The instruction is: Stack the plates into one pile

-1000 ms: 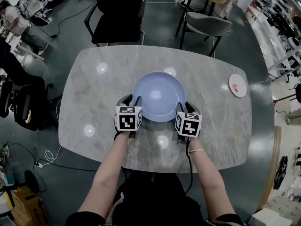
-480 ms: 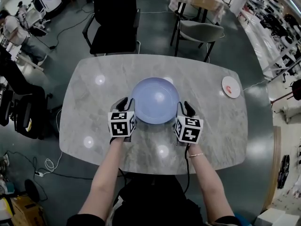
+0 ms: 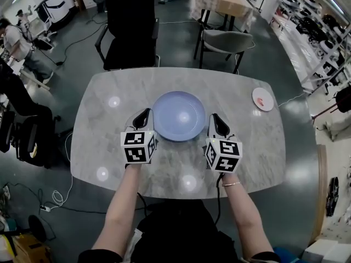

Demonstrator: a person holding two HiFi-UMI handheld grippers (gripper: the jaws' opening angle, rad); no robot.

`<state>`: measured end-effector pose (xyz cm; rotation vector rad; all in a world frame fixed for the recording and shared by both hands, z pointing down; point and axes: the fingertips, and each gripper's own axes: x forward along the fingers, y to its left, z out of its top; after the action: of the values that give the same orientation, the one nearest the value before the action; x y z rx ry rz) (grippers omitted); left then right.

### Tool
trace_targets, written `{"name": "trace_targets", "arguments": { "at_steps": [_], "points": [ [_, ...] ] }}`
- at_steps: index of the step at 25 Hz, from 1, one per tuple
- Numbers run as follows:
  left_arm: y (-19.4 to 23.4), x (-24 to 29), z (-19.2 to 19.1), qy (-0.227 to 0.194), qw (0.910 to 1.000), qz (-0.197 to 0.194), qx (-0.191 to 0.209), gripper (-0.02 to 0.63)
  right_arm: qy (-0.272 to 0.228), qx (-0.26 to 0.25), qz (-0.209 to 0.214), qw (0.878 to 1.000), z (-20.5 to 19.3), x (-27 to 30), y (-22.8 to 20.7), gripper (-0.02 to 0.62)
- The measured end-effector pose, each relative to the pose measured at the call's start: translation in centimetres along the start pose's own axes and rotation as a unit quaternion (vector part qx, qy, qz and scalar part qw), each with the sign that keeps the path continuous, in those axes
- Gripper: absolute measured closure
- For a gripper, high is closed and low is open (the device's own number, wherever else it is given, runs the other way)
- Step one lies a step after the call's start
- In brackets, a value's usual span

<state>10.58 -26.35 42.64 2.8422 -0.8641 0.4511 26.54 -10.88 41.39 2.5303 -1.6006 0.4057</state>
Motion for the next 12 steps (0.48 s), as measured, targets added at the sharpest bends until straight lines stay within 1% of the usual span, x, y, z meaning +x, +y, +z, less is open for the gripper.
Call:
{"name": "trace_targets", "arguments": {
  "at_steps": [4,8,12],
  "points": [
    [-0.5,-1.7,1.2,-0.03,0.9995,-0.006,0.011,0.598,-0.027,0.0,0.005,1.0,1.0,-1.7,0.5,0.583],
    [-0.5,-4.0,2.2,-0.056,0.9982,-0.011,0.017,0.6,-0.059,-0.002,0.0,0.998,1.8,-3.4,1.3,0.588],
    [-0.6,-5.6,2.5,-0.072,0.997,-0.011,0.024,0.6,-0.091,-0.023,-0.005,0.996,2.9,-5.3,1.9,0.59]
  ]
}}
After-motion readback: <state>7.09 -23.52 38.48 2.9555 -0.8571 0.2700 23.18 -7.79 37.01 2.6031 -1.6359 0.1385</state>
